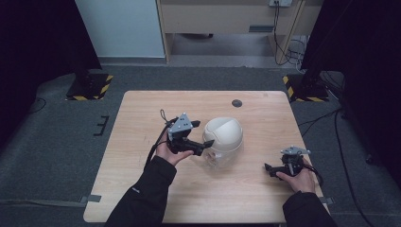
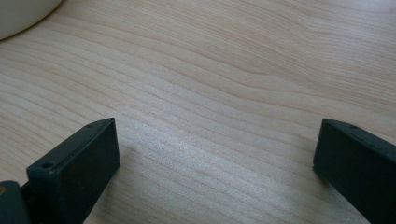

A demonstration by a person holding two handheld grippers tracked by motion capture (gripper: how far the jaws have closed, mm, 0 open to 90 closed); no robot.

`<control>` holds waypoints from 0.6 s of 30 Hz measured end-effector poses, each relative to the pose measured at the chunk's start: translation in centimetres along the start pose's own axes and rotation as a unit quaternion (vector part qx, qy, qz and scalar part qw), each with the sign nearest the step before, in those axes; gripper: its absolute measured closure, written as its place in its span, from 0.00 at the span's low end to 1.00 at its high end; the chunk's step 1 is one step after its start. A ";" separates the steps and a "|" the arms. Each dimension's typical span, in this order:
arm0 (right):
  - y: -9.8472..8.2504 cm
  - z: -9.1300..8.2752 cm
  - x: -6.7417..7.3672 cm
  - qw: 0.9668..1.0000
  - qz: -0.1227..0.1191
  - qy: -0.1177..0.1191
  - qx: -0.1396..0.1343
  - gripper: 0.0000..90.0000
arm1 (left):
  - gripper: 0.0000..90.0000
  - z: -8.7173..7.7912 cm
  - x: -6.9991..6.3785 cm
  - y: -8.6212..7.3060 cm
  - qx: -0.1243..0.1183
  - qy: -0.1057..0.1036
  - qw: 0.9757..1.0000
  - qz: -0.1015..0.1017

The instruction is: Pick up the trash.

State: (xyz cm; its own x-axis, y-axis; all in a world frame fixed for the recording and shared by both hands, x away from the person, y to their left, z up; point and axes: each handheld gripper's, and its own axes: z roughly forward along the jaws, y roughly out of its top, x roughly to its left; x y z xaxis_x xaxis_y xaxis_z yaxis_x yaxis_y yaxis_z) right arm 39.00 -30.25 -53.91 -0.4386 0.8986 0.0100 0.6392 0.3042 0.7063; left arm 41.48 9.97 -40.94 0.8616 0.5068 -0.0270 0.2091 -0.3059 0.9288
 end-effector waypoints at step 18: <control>0.0 0.0 0.0 1.000 0.000 -0.001 0.000 0.01 | 0.10 3.2 -0.5 0.3 0.028 -0.038 0.999 0.008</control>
State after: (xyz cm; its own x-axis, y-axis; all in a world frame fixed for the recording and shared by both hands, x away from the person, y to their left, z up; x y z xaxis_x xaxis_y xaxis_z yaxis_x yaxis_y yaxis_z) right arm 38.99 -30.23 -53.91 -0.4376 0.8991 0.0092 0.6391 0.3038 0.7066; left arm 42.58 7.05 -41.87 0.8972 0.4395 -0.0429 0.2192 -0.3589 0.9073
